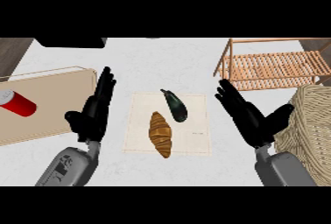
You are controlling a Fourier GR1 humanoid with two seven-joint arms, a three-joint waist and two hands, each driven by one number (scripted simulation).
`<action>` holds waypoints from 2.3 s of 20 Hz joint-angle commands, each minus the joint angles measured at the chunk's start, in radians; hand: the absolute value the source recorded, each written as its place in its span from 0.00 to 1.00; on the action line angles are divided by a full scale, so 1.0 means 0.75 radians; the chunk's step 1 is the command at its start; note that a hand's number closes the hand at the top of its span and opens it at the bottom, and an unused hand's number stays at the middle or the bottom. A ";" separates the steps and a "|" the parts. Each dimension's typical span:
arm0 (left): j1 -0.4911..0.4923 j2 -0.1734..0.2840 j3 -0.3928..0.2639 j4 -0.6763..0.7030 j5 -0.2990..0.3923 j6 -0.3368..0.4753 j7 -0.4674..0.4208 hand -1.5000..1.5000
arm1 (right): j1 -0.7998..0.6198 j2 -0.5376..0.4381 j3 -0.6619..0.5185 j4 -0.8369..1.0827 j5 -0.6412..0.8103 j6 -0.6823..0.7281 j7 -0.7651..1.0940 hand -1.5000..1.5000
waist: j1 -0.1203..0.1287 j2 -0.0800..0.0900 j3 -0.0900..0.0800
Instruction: Pick the croissant from the placemat and place it in the tiered shelf
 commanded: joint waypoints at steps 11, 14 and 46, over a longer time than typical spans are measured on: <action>0.297 0.197 0.130 0.121 0.242 -0.242 0.328 0.50 | 0.047 -0.122 -0.021 0.093 0.626 -0.565 0.017 0.00 | -0.011 -0.016 0.028; 0.225 0.221 0.216 0.247 0.245 -0.364 0.318 0.50 | 0.101 -0.111 -0.021 0.076 0.637 -0.436 -0.153 0.00 | -0.022 -0.014 0.028; 0.309 0.149 0.285 0.239 0.146 -0.427 0.281 0.50 | -0.551 0.346 0.440 -0.043 1.253 -0.051 1.465 0.00 | -0.010 -0.015 0.027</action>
